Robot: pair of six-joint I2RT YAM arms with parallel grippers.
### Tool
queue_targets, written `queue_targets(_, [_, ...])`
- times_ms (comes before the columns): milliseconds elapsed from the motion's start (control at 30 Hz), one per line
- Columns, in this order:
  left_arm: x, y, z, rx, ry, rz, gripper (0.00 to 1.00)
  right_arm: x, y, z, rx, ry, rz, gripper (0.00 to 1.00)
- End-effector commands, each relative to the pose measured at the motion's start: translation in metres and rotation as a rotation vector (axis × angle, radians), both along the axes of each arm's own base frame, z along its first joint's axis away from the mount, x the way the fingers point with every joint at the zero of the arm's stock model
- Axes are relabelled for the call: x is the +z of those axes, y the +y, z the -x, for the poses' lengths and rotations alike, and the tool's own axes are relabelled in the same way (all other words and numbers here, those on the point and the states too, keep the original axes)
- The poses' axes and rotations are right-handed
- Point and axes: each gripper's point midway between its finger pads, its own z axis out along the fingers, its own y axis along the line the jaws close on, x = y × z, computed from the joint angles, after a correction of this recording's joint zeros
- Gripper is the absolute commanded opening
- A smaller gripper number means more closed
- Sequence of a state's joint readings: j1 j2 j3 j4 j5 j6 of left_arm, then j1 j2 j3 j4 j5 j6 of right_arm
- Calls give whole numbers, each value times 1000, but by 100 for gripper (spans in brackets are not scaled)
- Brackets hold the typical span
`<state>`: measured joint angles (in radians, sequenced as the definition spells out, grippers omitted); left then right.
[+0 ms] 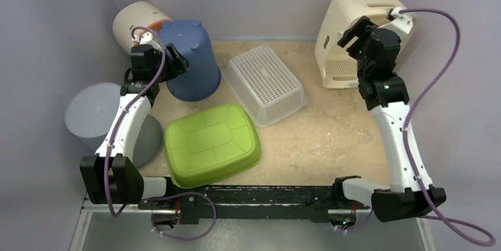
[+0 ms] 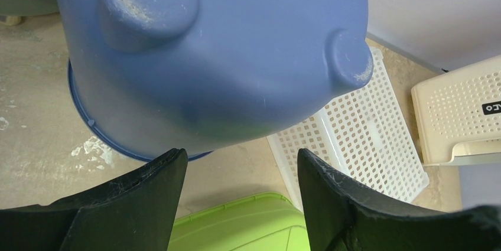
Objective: Turn the large container upside down
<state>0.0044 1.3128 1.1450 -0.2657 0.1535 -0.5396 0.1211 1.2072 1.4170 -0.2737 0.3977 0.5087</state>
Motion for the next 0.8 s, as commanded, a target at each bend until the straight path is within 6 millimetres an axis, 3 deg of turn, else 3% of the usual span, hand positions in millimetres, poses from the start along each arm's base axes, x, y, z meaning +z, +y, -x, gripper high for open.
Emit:
queue_targets(0, [21,-2,-3,-6,-78,24,68,46,-23,28,-84,-29,106,77])
queue_targets(100, [21,-3,-5,-9,-79,32,68,68,-32,27,-125,-69,164,73])
queue_targets(167, [22,-3,-6,-9,-81,35,68,72,-33,19,-128,-62,190,73])
queue_targets(367, [27,-3,-8,-8,-91,40,68,85,-59,-28,-213,-14,266,82])
queue_targets(500, [30,-4,-9,-6,-100,53,68,105,-78,-48,-255,-44,292,83])
queue_targets(567, [31,-5,-10,-6,-104,60,68,109,-88,-58,-270,-33,289,87])
queue_targets(633, [32,-5,-10,-4,-108,62,68,107,-103,-63,-303,-13,266,99])
queue_targets(767, [32,-5,-10,-6,-108,60,68,98,-117,-68,-292,-25,177,100])
